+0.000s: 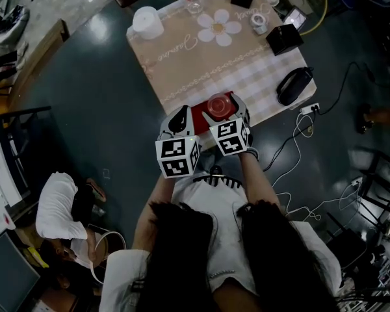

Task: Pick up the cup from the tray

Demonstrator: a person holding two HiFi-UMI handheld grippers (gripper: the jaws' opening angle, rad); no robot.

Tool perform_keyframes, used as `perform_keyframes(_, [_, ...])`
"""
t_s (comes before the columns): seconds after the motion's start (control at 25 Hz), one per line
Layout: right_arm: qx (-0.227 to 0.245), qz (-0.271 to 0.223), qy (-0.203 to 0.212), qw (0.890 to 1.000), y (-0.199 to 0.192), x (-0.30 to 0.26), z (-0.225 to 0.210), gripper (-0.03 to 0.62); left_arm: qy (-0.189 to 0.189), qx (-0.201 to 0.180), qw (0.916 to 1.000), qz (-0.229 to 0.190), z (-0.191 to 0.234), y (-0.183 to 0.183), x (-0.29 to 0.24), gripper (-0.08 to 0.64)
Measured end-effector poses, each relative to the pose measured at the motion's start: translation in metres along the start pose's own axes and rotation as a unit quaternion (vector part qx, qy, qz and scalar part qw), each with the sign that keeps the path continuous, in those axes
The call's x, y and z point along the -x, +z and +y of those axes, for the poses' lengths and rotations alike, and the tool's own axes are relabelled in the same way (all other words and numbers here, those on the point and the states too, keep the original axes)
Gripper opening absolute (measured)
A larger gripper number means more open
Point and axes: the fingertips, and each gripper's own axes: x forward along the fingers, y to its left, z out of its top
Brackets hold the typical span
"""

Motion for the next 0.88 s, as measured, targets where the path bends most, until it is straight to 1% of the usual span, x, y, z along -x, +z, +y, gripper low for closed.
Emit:
perform_keyframes(0.16, [-0.003,0.012,0.012,1.0,-0.005,-0.004,0.003,0.42,-0.004,-0.006,1.0,0.003,-0.008,-0.002,0.0,0.008])
perform_keyframes(0.28, [-0.006,0.008,0.012,1.0,-0.005,-0.005,0.001,0.418,-0.002,-0.005,1.0,0.002,-0.008,-0.002,-0.001,0.008])
perform_keyframes(0.36, [-0.002,0.005,0.013,1.0,-0.004,-0.005,0.001,0.397,0.002,-0.004,1.0,0.002,-0.006,-0.002,-0.001,0.008])
perform_keyframes(0.6, [0.008,0.0,0.019,1.0,0.001,0.0,0.004,0.396,0.01,-0.004,0.9999,0.001,-0.004,0.001,-0.001,0.008])
perform_keyframes(0.76, [0.006,-0.011,0.016,1.0,0.009,0.006,-0.003,0.395,0.007,-0.007,1.0,0.0,-0.009,0.002,-0.005,0.008])
perform_keyframes(0.88, [0.002,-0.015,0.005,1.0,0.012,0.012,-0.014,0.394,0.002,-0.008,1.0,0.0,-0.015,0.003,-0.009,0.006])
